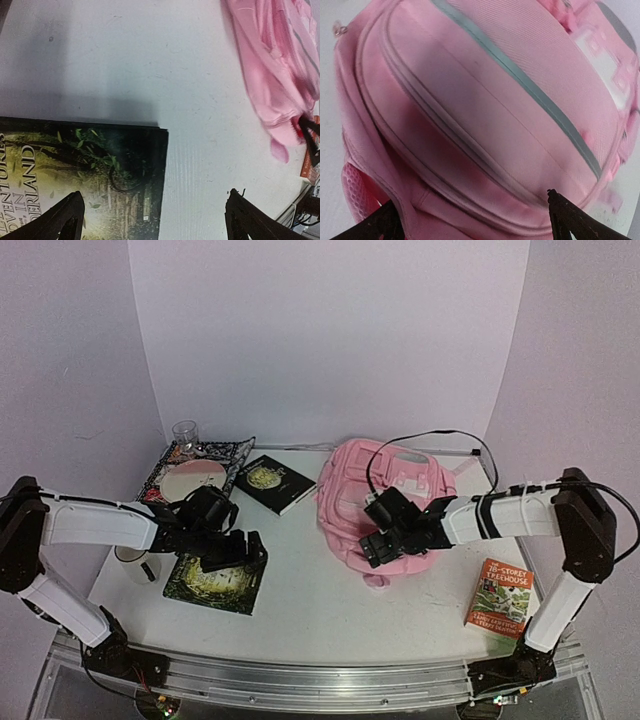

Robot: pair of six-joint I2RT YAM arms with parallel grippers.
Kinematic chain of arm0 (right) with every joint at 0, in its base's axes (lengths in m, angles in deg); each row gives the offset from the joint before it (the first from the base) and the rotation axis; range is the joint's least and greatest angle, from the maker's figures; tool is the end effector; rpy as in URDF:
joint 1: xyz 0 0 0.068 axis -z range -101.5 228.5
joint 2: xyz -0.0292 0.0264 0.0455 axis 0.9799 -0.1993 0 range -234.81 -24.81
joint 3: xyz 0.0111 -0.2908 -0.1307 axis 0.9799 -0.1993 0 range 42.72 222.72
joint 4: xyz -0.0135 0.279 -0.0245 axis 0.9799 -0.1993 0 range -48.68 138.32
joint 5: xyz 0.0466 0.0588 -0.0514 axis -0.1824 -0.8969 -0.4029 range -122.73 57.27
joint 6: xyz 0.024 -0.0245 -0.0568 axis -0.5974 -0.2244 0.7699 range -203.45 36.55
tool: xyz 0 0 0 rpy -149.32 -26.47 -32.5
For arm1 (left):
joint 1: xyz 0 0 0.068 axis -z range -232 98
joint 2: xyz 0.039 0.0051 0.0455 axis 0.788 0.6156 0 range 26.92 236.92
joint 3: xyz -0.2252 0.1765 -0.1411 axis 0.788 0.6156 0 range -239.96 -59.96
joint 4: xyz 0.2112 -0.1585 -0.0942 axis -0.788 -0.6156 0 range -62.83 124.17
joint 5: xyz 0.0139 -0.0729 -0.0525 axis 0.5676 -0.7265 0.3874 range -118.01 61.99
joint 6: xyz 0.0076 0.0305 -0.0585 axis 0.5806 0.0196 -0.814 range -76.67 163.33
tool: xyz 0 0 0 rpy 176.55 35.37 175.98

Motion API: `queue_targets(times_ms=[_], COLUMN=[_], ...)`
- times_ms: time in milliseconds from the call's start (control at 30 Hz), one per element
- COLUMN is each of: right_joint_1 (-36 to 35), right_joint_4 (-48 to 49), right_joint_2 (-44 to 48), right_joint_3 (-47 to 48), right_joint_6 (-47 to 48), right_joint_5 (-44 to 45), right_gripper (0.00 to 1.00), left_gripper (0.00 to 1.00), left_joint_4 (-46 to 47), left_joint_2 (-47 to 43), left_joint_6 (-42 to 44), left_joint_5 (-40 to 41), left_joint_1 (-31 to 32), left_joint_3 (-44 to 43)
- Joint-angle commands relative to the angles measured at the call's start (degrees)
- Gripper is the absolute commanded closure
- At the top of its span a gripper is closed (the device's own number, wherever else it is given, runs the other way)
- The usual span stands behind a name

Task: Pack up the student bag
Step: Move the student bag to the center of the board, then move the book to the center of the board.

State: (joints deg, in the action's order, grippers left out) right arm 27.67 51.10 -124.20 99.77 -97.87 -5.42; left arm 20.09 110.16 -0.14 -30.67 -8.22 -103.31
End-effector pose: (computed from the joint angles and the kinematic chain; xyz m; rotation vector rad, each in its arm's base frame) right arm 0.2716 0.2951 0.2097 -0.4402 2.1294 0.1064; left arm 0.2146 -0.2090 0.1966 0.0273 2.6453 -0.6382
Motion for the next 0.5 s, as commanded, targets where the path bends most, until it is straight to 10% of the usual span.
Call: queue_targets(times_ms=[0, 467], right_joint_1=[4.3, 1.8], right_joint_4=[-3.5, 5.4], right_joint_2=[5.7, 12.1], right_joint_3=[-3.5, -4.9], right_joint_6=[-4.8, -2.7], right_joint_5=[1.8, -9.6], right_gripper=[0.03, 0.04], left_gripper=[0.01, 0.0], left_joint_4=[-3.0, -18.3], left_joint_2=[1.8, 3.0], left_joint_6=[0.3, -7.3], left_joint_5=[4.2, 16.1], left_joint_1=[-0.4, -1.1], left_joint_3=[-1.7, -2.0])
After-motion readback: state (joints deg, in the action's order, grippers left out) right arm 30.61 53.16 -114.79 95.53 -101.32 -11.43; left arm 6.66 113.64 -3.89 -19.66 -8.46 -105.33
